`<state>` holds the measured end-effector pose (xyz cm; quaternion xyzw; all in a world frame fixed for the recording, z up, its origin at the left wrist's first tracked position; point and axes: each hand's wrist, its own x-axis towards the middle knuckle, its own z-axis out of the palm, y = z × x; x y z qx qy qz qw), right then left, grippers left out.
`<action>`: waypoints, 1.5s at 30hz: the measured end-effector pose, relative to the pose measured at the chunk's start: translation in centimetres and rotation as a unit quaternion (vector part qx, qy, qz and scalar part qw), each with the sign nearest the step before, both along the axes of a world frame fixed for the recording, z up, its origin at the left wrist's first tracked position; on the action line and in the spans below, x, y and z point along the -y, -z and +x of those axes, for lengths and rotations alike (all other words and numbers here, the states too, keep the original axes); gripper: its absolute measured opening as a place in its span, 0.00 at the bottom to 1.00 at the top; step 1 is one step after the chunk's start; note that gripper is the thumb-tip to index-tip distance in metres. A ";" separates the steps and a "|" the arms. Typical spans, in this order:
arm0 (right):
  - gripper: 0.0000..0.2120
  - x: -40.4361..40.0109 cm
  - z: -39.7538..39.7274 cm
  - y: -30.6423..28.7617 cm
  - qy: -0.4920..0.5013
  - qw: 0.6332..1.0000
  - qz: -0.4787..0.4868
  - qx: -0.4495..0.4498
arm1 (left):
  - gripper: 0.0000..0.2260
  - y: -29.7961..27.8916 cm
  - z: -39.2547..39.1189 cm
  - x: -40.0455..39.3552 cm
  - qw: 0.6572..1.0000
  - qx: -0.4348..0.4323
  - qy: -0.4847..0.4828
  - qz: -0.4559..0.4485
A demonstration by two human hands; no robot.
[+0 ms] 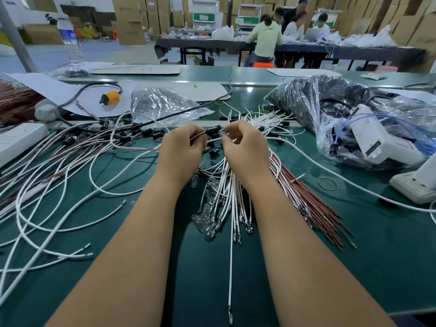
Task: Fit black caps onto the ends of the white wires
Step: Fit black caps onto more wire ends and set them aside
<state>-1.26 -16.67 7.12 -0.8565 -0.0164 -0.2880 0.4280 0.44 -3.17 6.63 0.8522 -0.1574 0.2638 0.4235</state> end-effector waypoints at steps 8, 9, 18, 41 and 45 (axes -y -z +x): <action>0.03 0.2 0.1 -0.2 -0.002 0.998 0.061 0.008 | 0.04 0.1 -0.1 0.1 1.000 -0.015 0.018 -0.018; 0.03 0.2 0.2 -0.3 -0.001 0.997 0.071 0.007 | 0.05 0.2 -0.2 0.2 0.999 -0.019 0.023 -0.018; 0.07 0.4 0.4 -0.2 -0.028 0.991 0.129 0.022 | 0.07 0.2 -0.1 0.6 0.992 -0.084 0.074 -0.061; 0.03 0.6 0.3 -0.5 -0.017 0.986 0.164 -0.015 | 0.08 0.4 -0.1 0.2 0.995 -0.045 0.065 -0.061; 0.06 0.6 0.4 -0.5 -0.036 0.982 0.186 -0.016 | 0.09 0.2 -0.4 0.3 0.992 -0.069 0.074 -0.076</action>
